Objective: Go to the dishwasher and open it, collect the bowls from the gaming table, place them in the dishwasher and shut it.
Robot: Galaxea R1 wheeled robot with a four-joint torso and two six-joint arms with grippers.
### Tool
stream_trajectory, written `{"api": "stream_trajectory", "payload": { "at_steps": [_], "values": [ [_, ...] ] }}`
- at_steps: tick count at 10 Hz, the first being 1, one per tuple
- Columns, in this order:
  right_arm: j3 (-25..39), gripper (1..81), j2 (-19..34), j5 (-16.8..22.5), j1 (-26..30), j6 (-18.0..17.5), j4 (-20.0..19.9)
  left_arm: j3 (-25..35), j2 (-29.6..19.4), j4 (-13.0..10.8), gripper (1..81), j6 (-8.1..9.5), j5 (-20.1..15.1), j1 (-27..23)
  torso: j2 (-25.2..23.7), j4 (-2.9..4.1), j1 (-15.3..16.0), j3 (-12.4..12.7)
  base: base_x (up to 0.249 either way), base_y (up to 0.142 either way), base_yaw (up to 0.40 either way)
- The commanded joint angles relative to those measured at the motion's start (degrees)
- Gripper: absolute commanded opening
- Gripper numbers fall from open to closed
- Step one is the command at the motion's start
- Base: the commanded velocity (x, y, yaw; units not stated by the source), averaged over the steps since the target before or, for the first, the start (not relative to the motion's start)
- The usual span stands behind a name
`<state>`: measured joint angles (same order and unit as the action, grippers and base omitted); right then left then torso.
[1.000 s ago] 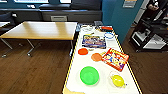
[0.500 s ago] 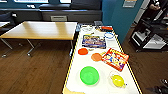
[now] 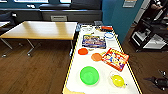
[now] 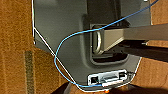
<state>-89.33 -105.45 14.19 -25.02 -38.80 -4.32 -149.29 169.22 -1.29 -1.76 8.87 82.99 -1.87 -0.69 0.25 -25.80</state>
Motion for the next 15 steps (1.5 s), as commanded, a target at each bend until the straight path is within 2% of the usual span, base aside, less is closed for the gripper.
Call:
{"api": "stream_trajectory", "payload": {
  "at_steps": [1,2,4,6,9,11,15],
  "values": [
    [-2.06,81.1,1.97,1.72,7.56,-5.14,-0.96,0.13,-0.37,-0.03,81.1,-0.27,-4.04,0.11,0.00,0.00,0.00,0.00,0.000,0.000,0.000],
    [-2.41,81.1,0.84,1.72,7.91,-6.90,-0.78,0.13,-0.37,-0.03,81.1,-0.27,-4.04,0.11,0.00,0.00,0.00,0.00,0.000,0.000,0.000],
    [-3.21,81.1,-1.63,1.63,7.74,-7.69,-1.31,-0.57,-0.10,-0.03,81.1,-0.27,-3.95,0.11,0.00,0.00,0.00,0.00,0.000,0.000,0.000],
    [-1.55,81.1,-3.56,1.28,7.21,-8.04,-1.22,-1.01,0.07,-0.03,81.1,-0.27,-3.96,0.02,0.00,0.00,0.00,-0.02,0.000,0.000,0.000],
    [3.12,81.1,-3.66,-0.03,3.70,-7.96,0.09,-1.01,0.07,-0.03,81.1,-0.26,-3.96,-0.06,0.00,0.00,0.00,-0.02,0.000,0.000,0.000],
    [4.96,81.1,-3.66,-2.67,2.02,-7.96,0.10,-1.01,0.25,-0.11,81.1,-0.27,-3.95,0.02,0.00,0.00,0.00,-0.02,0.000,0.000,0.000],
    [3.40,81.1,-6.20,-2.94,3.25,-8.04,-0.25,-1.01,0.25,-0.03,81.1,-0.27,-4.04,-0.06,0.00,0.00,0.02,-0.02,0.000,0.000,0.000]
  ]
}}
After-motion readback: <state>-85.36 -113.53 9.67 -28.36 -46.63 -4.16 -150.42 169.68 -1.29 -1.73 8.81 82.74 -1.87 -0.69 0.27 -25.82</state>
